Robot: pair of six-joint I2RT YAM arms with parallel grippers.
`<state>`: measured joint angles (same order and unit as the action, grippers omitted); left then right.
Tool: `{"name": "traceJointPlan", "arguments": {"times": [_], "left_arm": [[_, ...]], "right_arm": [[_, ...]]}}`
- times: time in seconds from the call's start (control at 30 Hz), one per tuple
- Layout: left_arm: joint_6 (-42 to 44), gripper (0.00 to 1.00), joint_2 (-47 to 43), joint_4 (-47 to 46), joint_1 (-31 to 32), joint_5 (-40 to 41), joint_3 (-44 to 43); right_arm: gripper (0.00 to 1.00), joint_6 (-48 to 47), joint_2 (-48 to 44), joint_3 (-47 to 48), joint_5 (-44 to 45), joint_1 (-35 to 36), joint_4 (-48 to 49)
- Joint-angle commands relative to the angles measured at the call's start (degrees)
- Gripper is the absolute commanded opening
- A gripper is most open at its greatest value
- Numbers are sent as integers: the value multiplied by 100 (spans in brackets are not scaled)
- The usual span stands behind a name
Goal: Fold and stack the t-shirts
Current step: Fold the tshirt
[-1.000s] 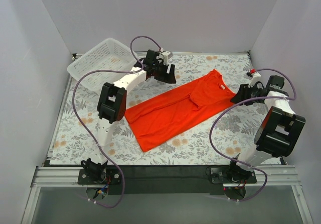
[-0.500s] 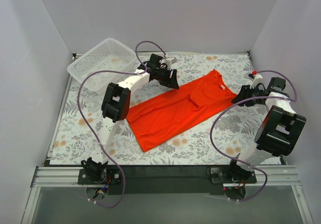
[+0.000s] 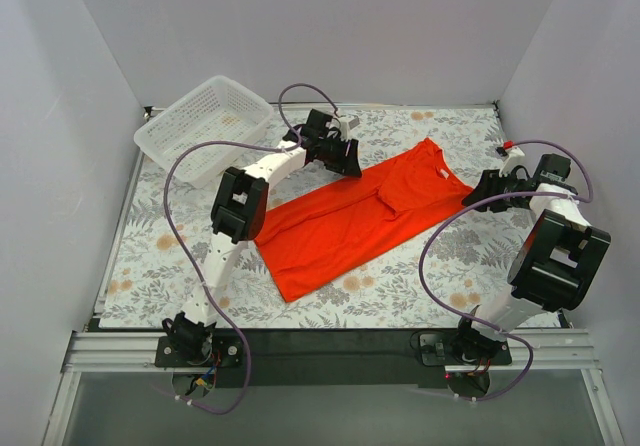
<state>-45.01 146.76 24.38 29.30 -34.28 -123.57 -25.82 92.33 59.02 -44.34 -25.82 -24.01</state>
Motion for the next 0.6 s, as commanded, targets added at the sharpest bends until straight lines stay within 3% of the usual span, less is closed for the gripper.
{"name": "traceJointPlan", "arguments": {"times": [0.0,0.07,0.2,0.23,0.33,0.57], "left_arm": [[37,42,98,32,120,124,-203],[37,40,177,40,181,150,-238],[45,24,230,58,216,352,-229],[28,13,230,58,217,483,-229],[28,0,195,49,217,659,-247],[-191,0,151,-56,50,1256,-282]], "right_arm": [[45,-10,30,-40,-145,-37,90],[45,-10,30,-40,-145,-37,98],[45,-10,30,-40,-128,-37,98],[45,-10,30,-31,-128,-37,98],[45,-10,39,-31,-128,-45,98],[45,-28,39,-31,-84,-46,98]]}}
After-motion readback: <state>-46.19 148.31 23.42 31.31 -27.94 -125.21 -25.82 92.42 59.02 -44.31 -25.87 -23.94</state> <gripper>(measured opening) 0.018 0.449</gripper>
